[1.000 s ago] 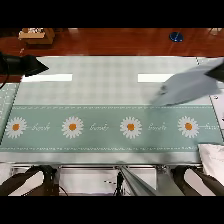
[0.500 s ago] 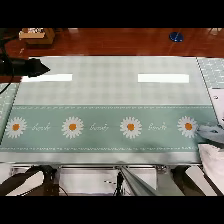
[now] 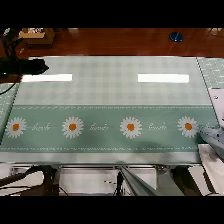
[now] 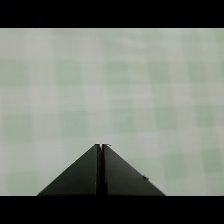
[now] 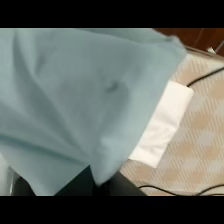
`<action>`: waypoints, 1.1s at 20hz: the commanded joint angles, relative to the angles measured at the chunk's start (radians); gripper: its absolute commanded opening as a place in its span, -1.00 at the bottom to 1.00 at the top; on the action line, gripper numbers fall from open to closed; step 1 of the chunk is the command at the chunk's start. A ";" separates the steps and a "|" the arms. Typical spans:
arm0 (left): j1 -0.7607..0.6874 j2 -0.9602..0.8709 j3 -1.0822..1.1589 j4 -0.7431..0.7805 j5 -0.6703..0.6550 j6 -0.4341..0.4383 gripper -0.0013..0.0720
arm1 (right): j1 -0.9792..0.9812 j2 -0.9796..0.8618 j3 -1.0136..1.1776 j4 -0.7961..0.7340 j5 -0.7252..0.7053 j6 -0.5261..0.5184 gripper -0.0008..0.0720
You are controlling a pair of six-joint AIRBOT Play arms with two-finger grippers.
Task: Fold the shirts.
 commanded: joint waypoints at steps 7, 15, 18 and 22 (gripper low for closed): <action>0.157 -0.101 0.000 0.016 0.042 0.021 -0.91 | -0.077 0.061 -0.163 -0.272 0.008 -0.005 -0.91; 0.172 -0.101 0.000 0.016 0.056 0.022 -0.91 | -0.077 0.067 -0.227 -0.326 0.015 -0.079 -0.72; 0.172 -0.101 0.000 0.016 0.056 0.022 -0.91 | -0.077 0.067 -0.227 -0.330 -0.011 -0.147 0.24; 0.161 -0.099 0.017 0.014 0.039 0.025 -0.91 | -0.055 0.050 -0.170 -0.183 -0.075 -0.143 0.49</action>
